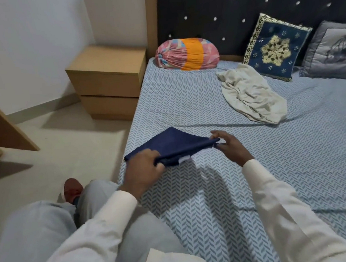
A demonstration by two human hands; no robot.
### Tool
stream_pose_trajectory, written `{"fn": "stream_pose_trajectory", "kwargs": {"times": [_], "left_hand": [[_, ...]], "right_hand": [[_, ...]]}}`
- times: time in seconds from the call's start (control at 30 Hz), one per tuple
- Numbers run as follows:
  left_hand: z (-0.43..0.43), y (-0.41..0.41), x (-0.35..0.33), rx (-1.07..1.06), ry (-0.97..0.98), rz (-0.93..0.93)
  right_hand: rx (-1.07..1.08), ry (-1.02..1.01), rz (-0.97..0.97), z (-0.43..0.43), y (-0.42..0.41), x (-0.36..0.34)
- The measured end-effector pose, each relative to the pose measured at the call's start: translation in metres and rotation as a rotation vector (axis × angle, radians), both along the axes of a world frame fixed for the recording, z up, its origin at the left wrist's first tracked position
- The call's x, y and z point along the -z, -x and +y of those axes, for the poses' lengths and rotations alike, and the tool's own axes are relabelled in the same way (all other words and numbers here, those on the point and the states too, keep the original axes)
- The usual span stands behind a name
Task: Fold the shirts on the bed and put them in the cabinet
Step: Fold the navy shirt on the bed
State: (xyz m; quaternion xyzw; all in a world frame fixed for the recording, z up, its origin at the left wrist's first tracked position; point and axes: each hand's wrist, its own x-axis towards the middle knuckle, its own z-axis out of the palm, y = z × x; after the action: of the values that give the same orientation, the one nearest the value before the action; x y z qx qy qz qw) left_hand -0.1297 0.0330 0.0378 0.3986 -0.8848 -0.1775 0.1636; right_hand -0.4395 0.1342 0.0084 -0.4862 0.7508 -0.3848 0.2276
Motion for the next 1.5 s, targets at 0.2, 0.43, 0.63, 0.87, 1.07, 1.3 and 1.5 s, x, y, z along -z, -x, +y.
{"fn": "stream_pose_trajectory", "kwargs": {"times": [0.2,0.43,0.63,0.87,1.07,1.3,1.5], "left_hand": [[-0.024,-0.042,-0.086,0.059,-0.098,0.371],[-0.047,-0.034,-0.090,0.208,-0.450,0.410],[-0.089,0.026,-0.016,0.155,-0.530,0.058],[-0.114,0.085,0.023,-0.208,-0.594,0.233],[-0.084,0.030,0.097,-0.328,-0.711,-0.210],[-0.017,-0.009,0.110,-0.260,-0.884,-0.209],[-0.017,-0.015,0.109,-0.249,-0.939,-0.110]], "right_hand": [[-0.116,0.182,-0.070,0.040,-0.040,-0.098],[-0.032,0.278,-0.358,0.062,-0.039,-0.106],[0.168,-0.033,-0.407,0.023,-0.005,-0.036],[0.541,0.006,-0.464,-0.029,0.017,0.014],[0.398,-0.566,-0.187,0.022,-0.016,0.063],[0.427,-0.550,-0.371,0.084,-0.070,0.082],[0.339,-0.661,-0.489,0.089,-0.064,0.067]]}}
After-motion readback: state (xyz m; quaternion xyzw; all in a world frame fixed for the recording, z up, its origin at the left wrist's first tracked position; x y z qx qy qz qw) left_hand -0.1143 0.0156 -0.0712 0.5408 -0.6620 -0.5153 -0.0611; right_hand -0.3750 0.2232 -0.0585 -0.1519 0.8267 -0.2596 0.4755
